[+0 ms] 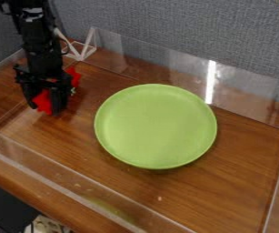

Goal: Put the carrot on the right side

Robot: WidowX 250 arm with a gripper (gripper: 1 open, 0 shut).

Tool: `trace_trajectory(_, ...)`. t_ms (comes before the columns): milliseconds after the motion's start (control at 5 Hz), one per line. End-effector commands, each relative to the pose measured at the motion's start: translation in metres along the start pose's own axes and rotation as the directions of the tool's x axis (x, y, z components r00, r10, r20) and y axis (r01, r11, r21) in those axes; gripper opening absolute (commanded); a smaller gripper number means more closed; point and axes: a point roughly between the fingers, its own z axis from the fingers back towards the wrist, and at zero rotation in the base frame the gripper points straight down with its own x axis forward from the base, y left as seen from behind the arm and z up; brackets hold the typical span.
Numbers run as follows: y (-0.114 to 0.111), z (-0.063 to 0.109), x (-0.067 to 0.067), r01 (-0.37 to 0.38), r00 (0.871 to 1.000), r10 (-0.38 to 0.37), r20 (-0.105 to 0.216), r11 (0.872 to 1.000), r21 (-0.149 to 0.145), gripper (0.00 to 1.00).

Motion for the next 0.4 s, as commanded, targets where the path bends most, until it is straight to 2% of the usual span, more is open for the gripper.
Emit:
trace_trajectory(0, -0.011, 0.028, 0.005, 0.092, 0.995, -0.093, 0.047, 0.995, 0.027, 0.00)
trace_trajectory(200, -0.024, 0.035, 0.006, 0.180, 0.983, -0.181, 0.039, 0.983, 0.030, 0.00)
